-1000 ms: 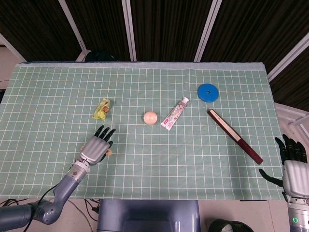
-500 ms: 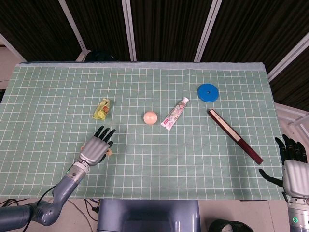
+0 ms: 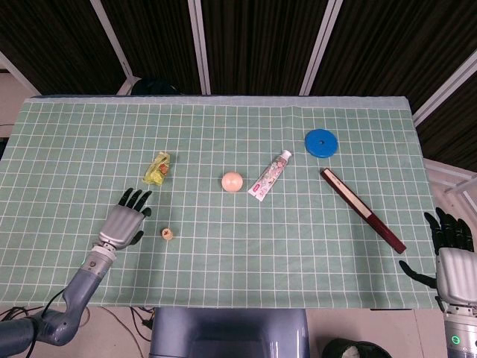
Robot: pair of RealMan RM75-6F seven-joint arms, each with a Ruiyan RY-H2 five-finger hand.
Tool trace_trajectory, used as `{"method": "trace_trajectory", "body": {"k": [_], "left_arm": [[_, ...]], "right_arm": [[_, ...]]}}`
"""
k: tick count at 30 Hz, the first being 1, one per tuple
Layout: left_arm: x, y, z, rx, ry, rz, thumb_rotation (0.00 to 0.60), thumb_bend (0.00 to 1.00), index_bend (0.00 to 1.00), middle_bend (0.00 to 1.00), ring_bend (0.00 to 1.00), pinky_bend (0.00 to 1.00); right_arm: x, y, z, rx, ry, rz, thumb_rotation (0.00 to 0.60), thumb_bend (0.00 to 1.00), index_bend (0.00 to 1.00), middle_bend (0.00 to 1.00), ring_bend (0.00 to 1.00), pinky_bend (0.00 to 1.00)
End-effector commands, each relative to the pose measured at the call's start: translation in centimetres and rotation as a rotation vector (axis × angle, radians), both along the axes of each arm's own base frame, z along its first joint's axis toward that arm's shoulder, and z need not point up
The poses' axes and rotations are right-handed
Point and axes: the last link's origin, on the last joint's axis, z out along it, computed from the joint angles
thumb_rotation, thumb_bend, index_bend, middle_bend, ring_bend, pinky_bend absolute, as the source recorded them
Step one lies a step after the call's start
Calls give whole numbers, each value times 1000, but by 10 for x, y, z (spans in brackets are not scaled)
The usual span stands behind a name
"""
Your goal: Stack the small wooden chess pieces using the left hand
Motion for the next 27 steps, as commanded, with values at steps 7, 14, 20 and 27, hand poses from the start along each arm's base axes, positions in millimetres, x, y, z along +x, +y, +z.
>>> {"method": "trace_trajectory", "body": {"k": [7, 14, 20, 27], "left_arm": [[-32, 9, 1, 1, 23, 79, 600, 277, 368, 15, 0, 0], [-35, 4, -3, -13, 26, 67, 600, 277, 397, 15, 0, 0], [-36, 0, -3, -13, 18, 57, 600, 277, 403, 15, 0, 0], [-37, -6, 3, -8, 8, 44, 600, 277, 405, 16, 0, 0]], "right_arm": [[0, 0, -1, -1, 1, -3, 600, 232, 119, 14, 0, 0], [0, 0, 0, -4, -3, -6, 600, 233, 119, 13, 0, 0], [0, 0, 0, -4, -5, -5, 600, 233, 119, 13, 0, 0], [0, 0, 0, -3, -7, -6, 600, 233, 119, 13, 0, 0]]}}
